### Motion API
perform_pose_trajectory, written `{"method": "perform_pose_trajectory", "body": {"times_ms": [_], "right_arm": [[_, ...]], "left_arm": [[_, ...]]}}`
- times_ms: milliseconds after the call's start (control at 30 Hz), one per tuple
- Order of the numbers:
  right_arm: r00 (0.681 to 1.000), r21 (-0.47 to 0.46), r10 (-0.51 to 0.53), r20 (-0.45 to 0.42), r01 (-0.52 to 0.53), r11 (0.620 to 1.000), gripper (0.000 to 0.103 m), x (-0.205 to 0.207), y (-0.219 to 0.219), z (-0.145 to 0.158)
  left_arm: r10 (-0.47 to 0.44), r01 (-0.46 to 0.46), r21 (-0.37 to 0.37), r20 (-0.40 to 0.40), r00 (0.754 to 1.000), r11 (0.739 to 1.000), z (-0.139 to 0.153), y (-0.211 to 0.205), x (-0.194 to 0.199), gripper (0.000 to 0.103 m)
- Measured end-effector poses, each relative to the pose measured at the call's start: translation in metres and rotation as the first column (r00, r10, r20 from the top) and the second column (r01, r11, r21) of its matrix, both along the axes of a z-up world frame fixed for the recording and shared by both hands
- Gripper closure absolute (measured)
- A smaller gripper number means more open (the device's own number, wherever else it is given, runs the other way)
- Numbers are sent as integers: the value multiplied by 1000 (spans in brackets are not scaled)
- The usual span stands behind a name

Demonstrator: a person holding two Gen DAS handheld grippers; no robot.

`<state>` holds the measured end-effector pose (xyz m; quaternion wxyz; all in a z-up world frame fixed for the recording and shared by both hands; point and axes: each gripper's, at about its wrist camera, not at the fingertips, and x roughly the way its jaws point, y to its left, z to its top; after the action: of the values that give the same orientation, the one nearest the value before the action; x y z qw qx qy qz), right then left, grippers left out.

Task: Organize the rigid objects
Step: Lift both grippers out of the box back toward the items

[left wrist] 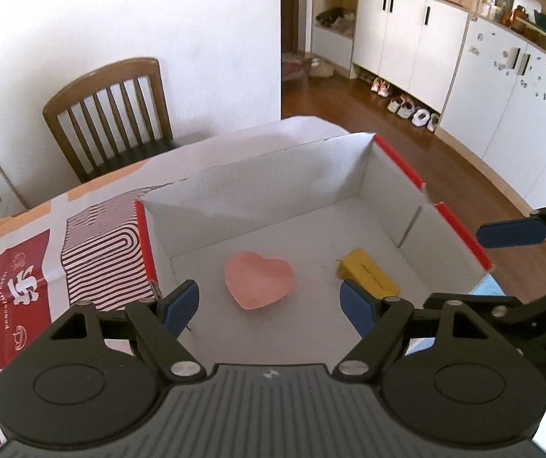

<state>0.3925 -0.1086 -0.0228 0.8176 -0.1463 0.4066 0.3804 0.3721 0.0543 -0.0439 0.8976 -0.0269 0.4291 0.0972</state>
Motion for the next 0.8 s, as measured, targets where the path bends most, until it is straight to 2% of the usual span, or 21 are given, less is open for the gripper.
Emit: {"method": "perform_pose_trajectory", "body": {"times_ms": [200, 367, 633, 800], "right_arm": [[1000, 54, 18, 8, -19, 998, 24, -18, -14, 8], [999, 97, 41, 31, -44, 994, 21, -36, -28, 14], [996, 142, 69, 57, -77, 987, 16, -59, -45, 16], [995, 159, 72, 71, -82, 984, 11, -70, -54, 13]], "left_arm": [[0, 0, 2, 43, 999, 1000, 11, -17, -32, 22], [26, -24, -31, 70, 997, 999, 14, -23, -58, 22], [51, -49, -27, 111, 993, 998, 17, -38, -95, 22], [65, -59, -49, 135, 989, 997, 17, -43, -115, 17]]}}
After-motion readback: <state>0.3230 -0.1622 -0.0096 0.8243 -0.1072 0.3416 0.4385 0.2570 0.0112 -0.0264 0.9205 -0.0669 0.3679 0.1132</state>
